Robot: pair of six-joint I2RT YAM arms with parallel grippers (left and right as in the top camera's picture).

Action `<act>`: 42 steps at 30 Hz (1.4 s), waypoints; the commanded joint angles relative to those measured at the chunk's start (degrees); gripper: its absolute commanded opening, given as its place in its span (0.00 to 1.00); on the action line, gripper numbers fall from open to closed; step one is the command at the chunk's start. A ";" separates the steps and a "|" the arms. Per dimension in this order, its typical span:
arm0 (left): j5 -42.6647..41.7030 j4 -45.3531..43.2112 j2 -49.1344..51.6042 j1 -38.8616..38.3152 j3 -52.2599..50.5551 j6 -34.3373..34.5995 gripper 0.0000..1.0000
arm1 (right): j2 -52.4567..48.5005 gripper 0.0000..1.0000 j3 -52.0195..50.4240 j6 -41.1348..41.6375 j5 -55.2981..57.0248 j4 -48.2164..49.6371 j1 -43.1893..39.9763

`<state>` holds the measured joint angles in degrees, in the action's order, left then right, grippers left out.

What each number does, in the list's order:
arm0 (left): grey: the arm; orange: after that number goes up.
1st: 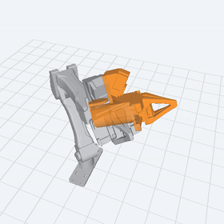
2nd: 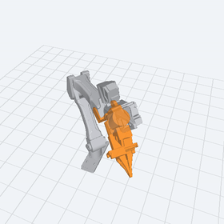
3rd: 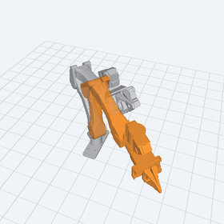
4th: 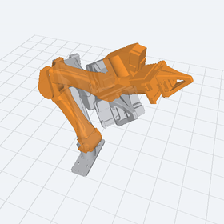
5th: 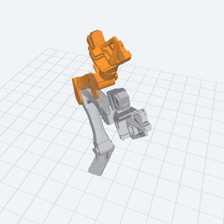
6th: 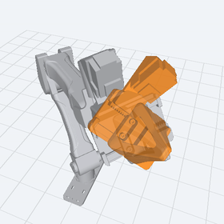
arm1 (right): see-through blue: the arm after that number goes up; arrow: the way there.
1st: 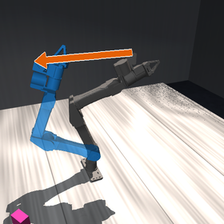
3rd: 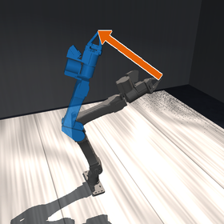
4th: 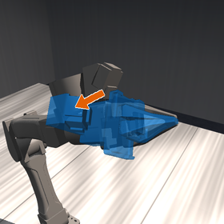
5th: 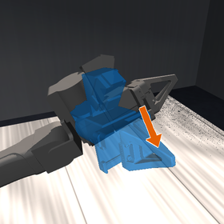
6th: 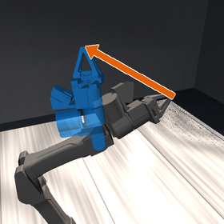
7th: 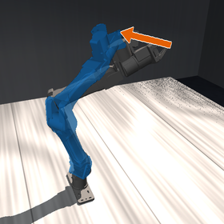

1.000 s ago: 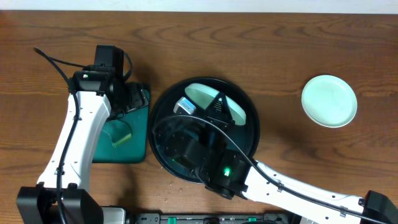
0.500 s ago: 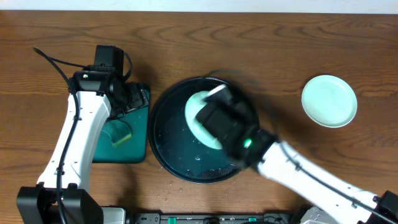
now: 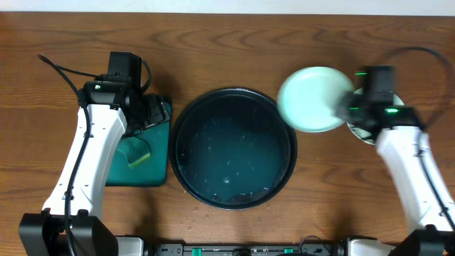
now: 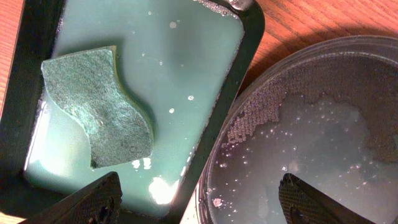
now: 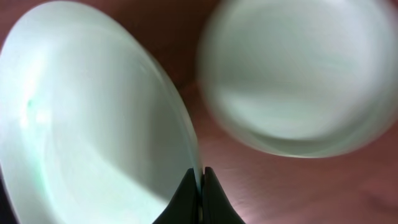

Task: Clean dirty plates on tray and stack at the side
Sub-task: 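Lower the plate onto the stack and open the right gripper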

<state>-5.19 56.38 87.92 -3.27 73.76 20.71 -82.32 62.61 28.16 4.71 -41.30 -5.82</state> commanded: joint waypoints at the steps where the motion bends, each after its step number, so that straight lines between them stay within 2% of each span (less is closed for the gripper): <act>1: 0.92 0.09 -0.15 -0.09 -0.46 -0.55 0.82 | 0.92 0.01 0.22 2.67 -4.11 -0.57 -9.86; 4: 0.90 0.09 -0.15 -0.09 -0.46 -0.55 0.82 | 0.35 0.01 0.22 2.67 -8.24 -0.44 -18.25; 9: 0.92 0.09 -0.15 -0.09 -0.46 -0.55 0.82 | -2.71 0.01 0.22 2.67 -8.61 -0.96 -25.62; 17: 0.92 0.09 -0.15 -0.09 -0.46 -0.55 0.82 | -12.72 0.01 0.22 3.06 -7.37 0.98 -28.87; 23: 0.92 0.09 -0.15 -0.09 -0.46 -0.55 0.82 | -16.48 0.01 0.22 2.84 -7.43 3.74 -28.83; 25: 0.92 0.09 -0.15 -0.09 -0.46 -0.55 0.82 | -16.70 0.06 0.22 2.34 -8.68 4.79 -28.79; 28: 0.92 0.09 -0.15 -0.09 -0.46 -0.55 0.82 | -16.55 0.25 0.26 0.44 -11.87 6.16 -28.76; 30: 0.92 0.09 -0.15 -0.09 -0.46 -0.55 0.82 | -16.17 0.33 0.33 0.24 -13.25 6.19 -28.72; 36: 0.92 0.09 -0.15 -0.09 -0.46 -0.55 0.82 | -11.56 0.38 0.35 -3.50 -15.54 5.97 -27.30; 42: 0.92 0.09 -0.15 -0.09 -0.46 -0.55 0.82 | -0.59 0.42 0.72 -13.38 -18.43 5.68 -22.95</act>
<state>-5.19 56.38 87.92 -3.27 73.76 20.71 -89.52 62.61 21.85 -10.28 -35.16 -31.38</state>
